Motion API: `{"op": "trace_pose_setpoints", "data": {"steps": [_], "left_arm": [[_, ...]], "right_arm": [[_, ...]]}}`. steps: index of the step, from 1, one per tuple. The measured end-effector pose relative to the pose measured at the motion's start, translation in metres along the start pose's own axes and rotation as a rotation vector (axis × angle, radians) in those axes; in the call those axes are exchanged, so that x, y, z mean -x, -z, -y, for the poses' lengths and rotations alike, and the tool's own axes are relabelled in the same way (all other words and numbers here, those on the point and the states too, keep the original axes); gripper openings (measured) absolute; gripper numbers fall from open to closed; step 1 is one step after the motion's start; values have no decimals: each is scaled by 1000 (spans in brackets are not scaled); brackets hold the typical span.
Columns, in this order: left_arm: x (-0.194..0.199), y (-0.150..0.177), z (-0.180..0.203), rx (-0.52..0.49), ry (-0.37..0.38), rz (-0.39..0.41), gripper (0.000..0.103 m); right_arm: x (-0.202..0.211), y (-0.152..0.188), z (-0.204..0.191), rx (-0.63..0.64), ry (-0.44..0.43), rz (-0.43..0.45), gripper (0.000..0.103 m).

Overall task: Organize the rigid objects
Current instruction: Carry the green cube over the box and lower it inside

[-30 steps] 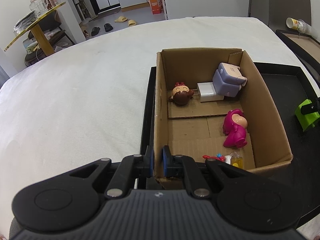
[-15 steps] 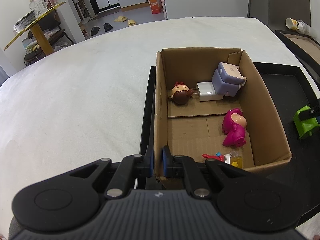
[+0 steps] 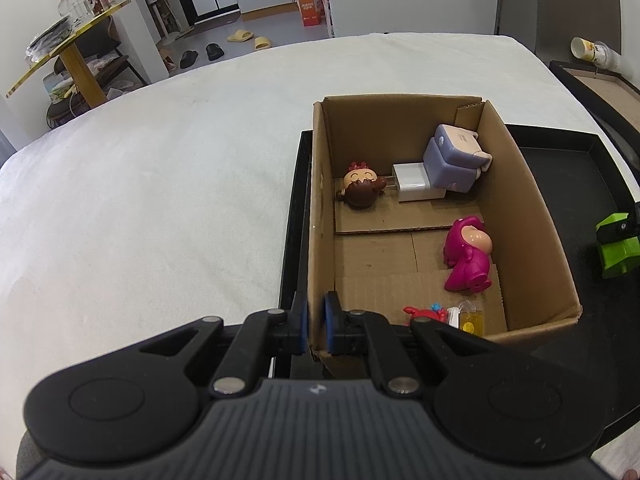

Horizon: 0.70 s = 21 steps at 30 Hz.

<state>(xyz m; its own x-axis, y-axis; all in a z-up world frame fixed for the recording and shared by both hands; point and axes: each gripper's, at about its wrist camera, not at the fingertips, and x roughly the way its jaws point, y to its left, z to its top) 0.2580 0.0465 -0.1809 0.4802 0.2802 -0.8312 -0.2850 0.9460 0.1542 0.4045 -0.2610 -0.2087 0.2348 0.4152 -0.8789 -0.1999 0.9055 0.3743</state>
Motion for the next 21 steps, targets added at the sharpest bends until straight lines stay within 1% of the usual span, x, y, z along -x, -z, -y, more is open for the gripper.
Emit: {"op": "trace_pose_setpoints", "data": {"steps": [11, 14, 21], "left_arm": [[0, -3, -1, -5, 9, 1, 7], [0, -3, -2, -7, 11, 2, 7], [0, -4, -3, -4, 21, 3, 7]], "right_arm": [[25, -5, -32, 105, 33, 71, 47], [33, -7, -39, 114, 24, 84, 47], [51, -9, -59, 167, 36, 125, 47]]}}
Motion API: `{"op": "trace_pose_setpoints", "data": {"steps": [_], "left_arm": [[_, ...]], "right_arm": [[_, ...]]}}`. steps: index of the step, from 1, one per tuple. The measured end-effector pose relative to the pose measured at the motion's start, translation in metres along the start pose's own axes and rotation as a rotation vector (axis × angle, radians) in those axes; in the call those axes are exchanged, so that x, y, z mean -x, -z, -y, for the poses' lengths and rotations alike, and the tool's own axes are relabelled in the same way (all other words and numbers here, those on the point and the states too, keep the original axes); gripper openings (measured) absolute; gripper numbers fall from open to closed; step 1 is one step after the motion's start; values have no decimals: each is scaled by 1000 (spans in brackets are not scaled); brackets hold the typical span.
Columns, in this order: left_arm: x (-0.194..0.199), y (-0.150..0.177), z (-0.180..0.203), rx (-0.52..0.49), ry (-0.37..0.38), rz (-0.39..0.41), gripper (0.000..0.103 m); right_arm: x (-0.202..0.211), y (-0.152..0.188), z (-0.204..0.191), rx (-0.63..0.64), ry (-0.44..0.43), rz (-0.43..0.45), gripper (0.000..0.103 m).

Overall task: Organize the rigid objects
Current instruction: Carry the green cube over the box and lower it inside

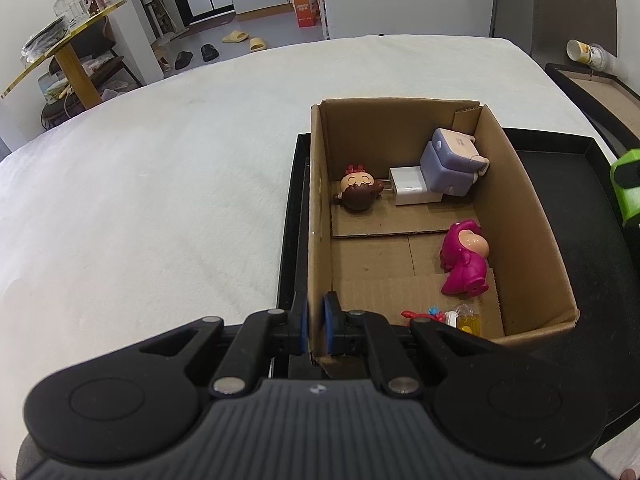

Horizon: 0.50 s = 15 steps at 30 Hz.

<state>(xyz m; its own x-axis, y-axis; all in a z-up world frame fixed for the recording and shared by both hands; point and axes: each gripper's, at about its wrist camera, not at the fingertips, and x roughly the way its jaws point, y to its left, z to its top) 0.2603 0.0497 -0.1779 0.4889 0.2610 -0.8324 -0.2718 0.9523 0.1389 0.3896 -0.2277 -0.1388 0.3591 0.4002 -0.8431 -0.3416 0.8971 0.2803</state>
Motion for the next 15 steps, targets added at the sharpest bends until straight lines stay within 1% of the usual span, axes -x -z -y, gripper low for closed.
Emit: {"op": "trace_pose_setpoints", "data": {"steps": [8, 15], "left_arm": [[3, -1, -5, 9, 20, 11, 7], [4, 0, -9, 20, 37, 16, 7]], "right_arm": [[14, -10, -29, 71, 1, 43, 47], [18, -17, -56, 123, -3, 68, 47]]}}
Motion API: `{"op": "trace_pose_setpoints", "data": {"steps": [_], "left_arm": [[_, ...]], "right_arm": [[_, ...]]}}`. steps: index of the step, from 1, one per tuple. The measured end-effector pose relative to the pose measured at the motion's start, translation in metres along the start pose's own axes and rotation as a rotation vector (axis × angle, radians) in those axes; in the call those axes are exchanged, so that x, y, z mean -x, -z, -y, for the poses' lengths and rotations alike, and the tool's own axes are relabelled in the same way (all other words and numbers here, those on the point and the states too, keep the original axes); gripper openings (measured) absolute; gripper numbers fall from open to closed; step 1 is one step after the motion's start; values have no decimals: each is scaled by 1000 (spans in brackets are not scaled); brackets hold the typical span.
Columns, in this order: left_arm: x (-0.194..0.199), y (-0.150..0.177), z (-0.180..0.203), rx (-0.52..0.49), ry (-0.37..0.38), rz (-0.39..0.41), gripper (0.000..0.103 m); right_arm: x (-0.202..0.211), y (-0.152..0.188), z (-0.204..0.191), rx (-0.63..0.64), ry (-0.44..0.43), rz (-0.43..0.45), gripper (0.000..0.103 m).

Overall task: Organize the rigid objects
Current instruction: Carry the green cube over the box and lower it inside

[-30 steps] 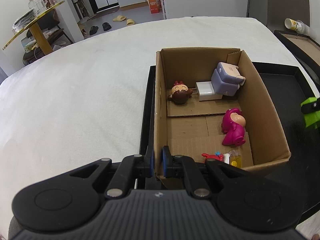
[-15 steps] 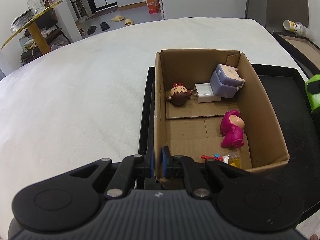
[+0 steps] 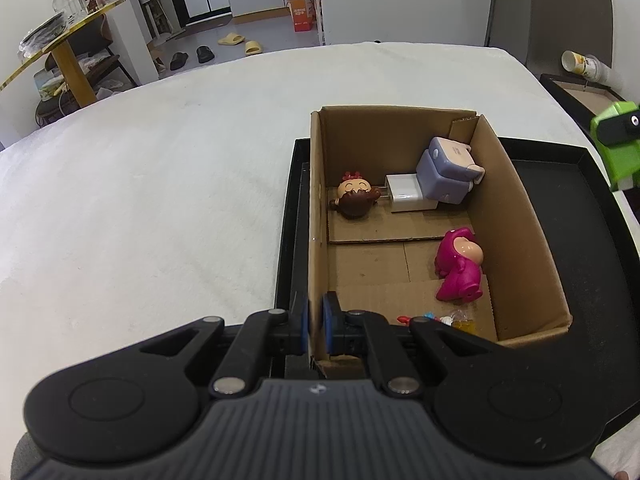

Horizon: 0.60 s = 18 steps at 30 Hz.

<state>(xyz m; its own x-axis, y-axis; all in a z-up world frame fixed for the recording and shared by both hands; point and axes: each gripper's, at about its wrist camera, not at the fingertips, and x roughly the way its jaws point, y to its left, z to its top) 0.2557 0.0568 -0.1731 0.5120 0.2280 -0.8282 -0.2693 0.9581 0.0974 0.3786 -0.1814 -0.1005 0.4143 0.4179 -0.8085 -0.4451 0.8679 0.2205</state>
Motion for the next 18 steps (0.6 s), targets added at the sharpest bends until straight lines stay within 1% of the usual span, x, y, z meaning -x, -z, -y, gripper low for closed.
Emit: {"op": "trace_pose_setpoints", "data": {"steps": [10, 18], "left_arm": [[0, -1, -5, 19, 29, 4, 7], [0, 0, -10, 37, 52, 5, 7]], "right_arm": [[-4, -9, -41, 76, -11, 7, 47], [-7, -14, -63, 111, -9, 5, 47]]}}
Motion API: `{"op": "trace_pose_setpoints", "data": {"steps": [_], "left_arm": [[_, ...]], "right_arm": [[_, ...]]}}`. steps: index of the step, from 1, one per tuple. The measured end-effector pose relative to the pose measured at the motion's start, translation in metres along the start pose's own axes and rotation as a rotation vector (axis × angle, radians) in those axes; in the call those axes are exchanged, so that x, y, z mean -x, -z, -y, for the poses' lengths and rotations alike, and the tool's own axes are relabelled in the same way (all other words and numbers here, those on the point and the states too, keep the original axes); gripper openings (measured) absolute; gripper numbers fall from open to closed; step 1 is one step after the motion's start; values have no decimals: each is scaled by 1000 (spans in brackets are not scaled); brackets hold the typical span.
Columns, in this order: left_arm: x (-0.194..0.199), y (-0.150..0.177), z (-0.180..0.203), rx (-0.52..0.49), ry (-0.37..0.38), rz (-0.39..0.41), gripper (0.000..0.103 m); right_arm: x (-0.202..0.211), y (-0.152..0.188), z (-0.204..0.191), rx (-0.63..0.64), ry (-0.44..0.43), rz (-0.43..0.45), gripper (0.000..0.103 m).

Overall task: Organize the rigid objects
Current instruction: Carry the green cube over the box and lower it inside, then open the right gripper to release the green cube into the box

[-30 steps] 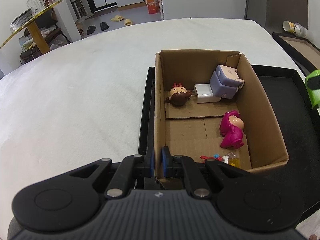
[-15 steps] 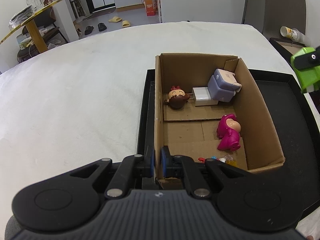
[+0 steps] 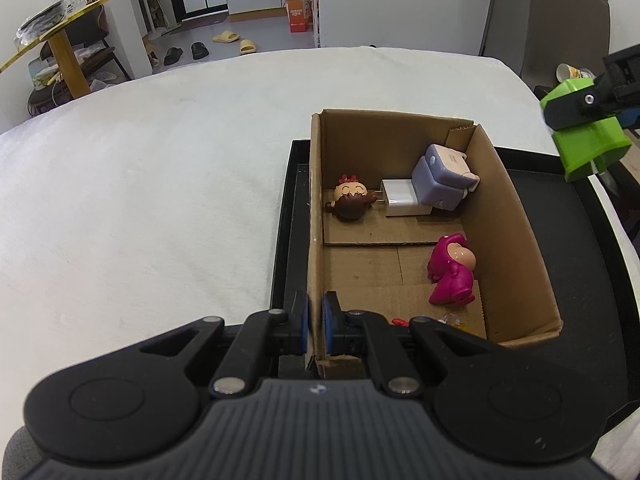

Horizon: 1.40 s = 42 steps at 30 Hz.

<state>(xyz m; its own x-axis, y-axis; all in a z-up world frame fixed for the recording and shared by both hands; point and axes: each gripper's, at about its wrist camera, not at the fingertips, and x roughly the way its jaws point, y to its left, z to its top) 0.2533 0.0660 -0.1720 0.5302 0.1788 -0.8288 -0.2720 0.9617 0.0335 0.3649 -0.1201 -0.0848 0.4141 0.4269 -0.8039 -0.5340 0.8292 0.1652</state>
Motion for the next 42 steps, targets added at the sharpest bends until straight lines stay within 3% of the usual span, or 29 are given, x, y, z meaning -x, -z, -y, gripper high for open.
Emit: {"op": "trace_pose_setpoints", "data": {"steps": [28, 42], "left_arm": [[-1, 0, -18, 59, 85, -2, 7], [0, 0, -21, 62, 94, -6, 7]], "right_arm": [[-56, -9, -79, 153, -13, -98, 48], [-90, 0, -97, 212, 21, -159, 47]]}}
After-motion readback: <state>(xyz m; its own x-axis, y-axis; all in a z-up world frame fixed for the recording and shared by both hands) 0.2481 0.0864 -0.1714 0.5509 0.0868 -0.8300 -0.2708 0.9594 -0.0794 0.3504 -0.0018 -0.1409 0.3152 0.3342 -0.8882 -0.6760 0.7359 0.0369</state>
